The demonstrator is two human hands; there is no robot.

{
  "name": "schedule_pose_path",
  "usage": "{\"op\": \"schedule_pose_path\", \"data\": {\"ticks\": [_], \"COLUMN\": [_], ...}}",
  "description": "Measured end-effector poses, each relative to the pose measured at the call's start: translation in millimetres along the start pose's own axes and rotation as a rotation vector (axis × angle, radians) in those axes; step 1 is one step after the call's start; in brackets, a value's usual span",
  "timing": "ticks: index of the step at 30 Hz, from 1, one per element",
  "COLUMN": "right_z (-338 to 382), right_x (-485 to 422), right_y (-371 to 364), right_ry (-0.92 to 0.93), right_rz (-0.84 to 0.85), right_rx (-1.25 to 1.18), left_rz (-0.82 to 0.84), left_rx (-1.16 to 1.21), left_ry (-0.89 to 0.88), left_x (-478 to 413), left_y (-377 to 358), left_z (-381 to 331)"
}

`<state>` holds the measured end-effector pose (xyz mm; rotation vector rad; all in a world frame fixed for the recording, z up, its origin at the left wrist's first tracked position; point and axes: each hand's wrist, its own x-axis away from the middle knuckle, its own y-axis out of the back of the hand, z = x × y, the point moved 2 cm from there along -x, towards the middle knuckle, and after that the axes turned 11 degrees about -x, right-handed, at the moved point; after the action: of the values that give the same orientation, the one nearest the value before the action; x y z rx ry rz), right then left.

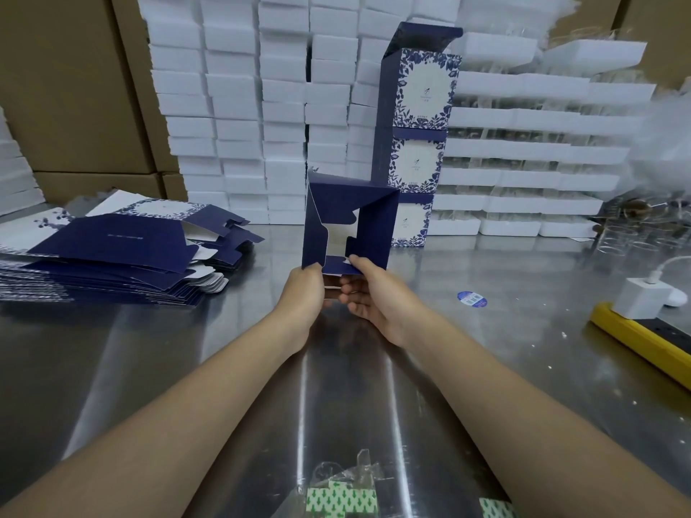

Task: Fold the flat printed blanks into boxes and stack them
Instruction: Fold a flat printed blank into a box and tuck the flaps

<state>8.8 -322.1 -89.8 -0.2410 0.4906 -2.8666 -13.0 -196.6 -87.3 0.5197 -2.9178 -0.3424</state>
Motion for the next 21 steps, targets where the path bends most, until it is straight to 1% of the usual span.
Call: {"op": "schedule_pose_path", "data": {"ticks": [6,8,11,13,14,19,21], "right_z": [-3,-3,-1,1,2,2,3], "right_x": [-4,-5,-4,-3,-3,-3,-5], "right_y": [2,3,4,6,6,8,9], "right_ry": [0.014,0.043,0.19,0.312,0.333,0.268,0.264], "right_rz": [-0.001,-0.012,-0.06,-0.088,-0.098,-0.194,-0.201], "right_rx": [-0.035,-0.053,0.035,0.133,0.167,0.217,0.227], "left_rz": [-0.024,-0.043,-0.026,0.01,0.015,-0.026,-0.028], "left_rx": [0.034,0.046,0.043,0.076,0.102,0.128,0.174], "left_ry": [-0.014,-0.003,0.017,-0.017,-0.04,-0.188,-0.242], "left_x": [-4,-5,-4,-3,-1,5,4], "left_y": [0,0,0,-1,-1,1,3], "left_z": [1,1,1,2,2,3,3]}}
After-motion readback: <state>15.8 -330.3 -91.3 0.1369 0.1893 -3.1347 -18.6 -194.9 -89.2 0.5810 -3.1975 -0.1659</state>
